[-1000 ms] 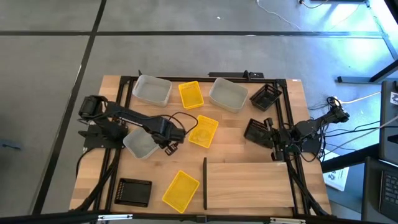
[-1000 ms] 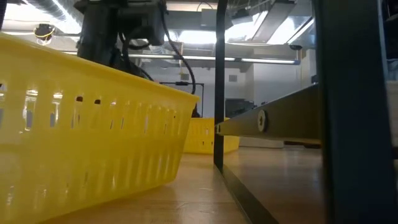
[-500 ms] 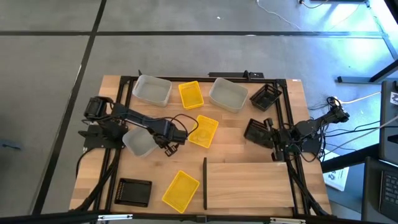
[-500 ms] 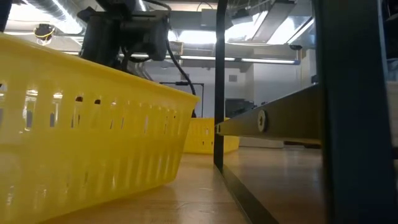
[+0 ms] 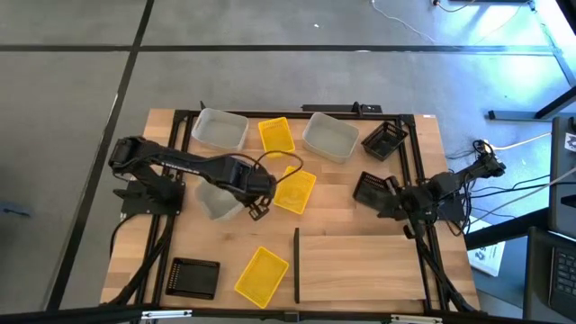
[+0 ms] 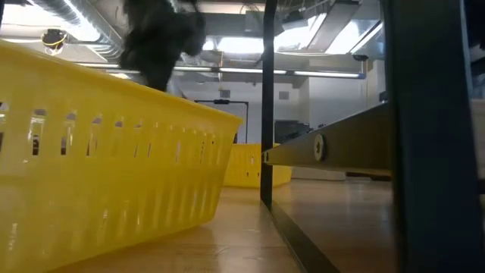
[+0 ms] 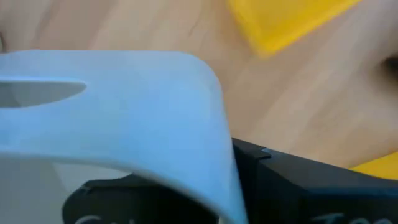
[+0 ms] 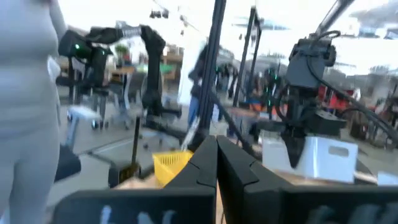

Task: Stack baskets on shelf by color
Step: Put the bottom left gray bin on the shelf

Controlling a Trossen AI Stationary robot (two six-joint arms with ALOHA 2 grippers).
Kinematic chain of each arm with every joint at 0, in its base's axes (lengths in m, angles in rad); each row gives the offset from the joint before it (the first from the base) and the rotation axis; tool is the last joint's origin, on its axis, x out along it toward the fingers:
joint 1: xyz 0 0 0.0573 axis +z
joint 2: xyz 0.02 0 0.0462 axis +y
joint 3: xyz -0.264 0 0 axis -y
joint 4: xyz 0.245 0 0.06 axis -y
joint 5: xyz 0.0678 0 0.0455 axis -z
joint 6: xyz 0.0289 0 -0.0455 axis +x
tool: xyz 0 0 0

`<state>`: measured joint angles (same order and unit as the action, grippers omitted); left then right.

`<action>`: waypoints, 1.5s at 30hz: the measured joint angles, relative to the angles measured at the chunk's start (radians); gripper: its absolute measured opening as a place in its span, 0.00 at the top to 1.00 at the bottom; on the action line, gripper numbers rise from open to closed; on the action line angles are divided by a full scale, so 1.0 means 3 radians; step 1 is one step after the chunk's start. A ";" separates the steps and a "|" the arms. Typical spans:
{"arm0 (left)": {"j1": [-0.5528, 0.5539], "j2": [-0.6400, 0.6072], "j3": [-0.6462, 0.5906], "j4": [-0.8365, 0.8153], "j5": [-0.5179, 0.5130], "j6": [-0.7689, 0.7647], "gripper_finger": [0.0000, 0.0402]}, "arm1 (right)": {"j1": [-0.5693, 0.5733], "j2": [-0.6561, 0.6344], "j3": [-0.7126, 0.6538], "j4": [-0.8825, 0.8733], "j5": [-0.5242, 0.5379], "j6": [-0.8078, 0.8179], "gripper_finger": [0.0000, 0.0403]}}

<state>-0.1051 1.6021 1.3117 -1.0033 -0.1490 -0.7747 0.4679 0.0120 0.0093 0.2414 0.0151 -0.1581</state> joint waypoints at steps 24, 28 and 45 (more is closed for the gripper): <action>0.0218 0.0029 0.1191 0.0636 -0.0203 0.2423 1.00 | -0.0001 0.0676 0.0766 -0.0026 0.1637 0.0064 1.00; 0.0269 0.0029 0.1193 0.0869 0.0141 0.2598 1.00 | -0.0001 0.1020 0.1248 -0.0619 0.1725 0.0113 1.00; 0.0315 0.0068 0.1194 0.0176 0.0582 0.2924 1.00 | 0.0000 0.1956 0.2219 -0.1299 0.1804 0.0507 1.00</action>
<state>-0.0105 1.6226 1.6699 -0.9504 0.0258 0.1025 0.4679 0.5987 0.6750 -0.1482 0.5562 -0.0061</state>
